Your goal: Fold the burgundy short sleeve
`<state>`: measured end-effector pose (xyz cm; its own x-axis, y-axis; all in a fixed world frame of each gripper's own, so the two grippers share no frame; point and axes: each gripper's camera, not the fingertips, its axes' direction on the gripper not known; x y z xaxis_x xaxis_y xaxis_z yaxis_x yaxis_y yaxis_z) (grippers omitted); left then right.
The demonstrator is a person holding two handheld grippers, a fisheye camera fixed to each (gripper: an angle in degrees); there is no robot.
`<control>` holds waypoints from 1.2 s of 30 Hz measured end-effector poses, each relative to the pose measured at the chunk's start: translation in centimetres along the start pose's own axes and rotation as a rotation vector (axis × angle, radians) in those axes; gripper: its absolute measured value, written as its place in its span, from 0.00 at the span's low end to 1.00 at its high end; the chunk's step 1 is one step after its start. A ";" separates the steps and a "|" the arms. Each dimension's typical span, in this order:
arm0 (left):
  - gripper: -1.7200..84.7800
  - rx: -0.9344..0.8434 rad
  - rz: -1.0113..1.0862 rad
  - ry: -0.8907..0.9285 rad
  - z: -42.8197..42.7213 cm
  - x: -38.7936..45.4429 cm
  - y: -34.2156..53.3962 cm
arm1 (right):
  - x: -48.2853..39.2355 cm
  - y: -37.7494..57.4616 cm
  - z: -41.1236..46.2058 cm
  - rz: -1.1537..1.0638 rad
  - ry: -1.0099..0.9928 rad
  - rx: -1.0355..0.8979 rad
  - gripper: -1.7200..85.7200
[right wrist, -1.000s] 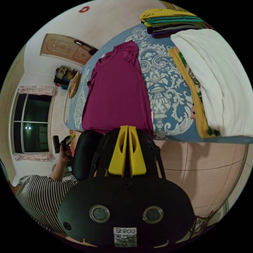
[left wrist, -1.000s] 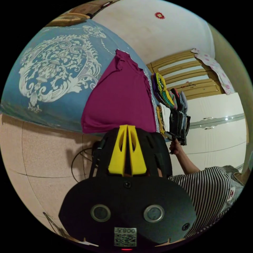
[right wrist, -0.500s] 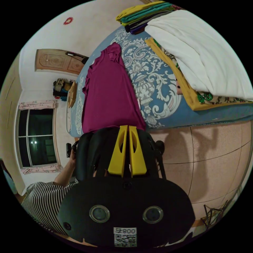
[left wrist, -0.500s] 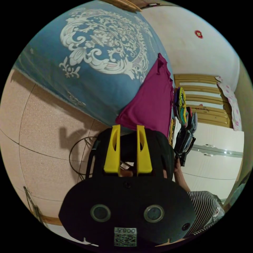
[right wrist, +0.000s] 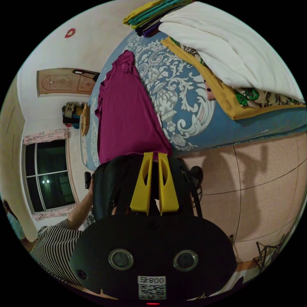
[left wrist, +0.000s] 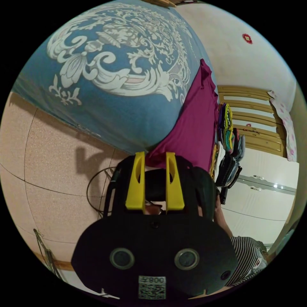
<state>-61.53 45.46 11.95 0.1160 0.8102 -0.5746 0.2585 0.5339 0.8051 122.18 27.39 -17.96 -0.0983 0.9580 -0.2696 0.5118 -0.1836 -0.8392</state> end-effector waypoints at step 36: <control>0.04 0.034 0.045 0.059 0.9 7.6 6.6 | 11.1 0.5 -4.7 0.023 -0.093 0.053 0.08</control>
<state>-58.09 54.91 12.79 0.0720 0.8463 -0.5278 0.2864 0.4893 0.8237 125.40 38.95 -19.14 -0.1673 0.9293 -0.3292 0.4690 -0.2187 -0.8557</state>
